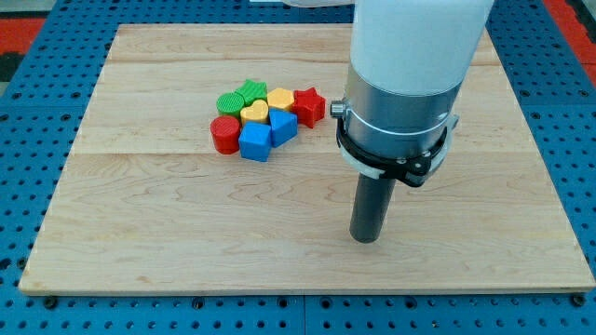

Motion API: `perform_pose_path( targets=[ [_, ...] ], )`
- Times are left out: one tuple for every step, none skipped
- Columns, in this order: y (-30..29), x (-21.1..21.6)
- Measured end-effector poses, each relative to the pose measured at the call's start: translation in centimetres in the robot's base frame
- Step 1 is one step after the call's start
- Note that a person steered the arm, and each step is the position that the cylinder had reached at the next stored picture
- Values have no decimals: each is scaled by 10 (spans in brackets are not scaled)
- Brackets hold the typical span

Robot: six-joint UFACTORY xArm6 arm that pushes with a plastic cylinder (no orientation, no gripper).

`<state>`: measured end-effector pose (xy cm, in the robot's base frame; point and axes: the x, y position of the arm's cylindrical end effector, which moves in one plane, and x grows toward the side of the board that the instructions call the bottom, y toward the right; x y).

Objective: Separate the red star from the group of blocks

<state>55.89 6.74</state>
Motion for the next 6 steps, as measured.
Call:
perform_pose_path(
  targets=[
    [0, -1],
    [0, -4],
    [6, -13],
    [6, -15],
    [6, -14],
    [4, -13]
  ],
)
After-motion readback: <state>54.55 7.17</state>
